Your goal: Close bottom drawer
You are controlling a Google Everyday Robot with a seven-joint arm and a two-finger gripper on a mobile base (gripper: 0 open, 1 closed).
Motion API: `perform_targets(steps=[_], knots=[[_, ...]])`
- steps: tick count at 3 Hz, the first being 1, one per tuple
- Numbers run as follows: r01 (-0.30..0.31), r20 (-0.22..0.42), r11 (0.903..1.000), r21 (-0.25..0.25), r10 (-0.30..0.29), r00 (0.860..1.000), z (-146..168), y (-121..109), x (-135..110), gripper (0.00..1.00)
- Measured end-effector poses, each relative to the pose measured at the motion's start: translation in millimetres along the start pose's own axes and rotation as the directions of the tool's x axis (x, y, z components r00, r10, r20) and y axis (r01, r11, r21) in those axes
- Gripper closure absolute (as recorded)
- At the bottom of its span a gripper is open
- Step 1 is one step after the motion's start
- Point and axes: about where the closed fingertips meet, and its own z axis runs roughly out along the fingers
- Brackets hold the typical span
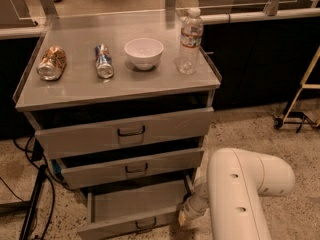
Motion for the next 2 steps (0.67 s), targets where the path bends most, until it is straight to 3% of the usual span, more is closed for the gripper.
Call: perform_targets(steps=[1, 2], knots=[[-0.012, 0.023, 0.9999, -0.004, 0.012, 1.000, -3, -1, -9, 1.00], [-0.030, 0.089, 0.9996, -0.002, 0.030, 0.996, -22, -6, -22, 1.00]])
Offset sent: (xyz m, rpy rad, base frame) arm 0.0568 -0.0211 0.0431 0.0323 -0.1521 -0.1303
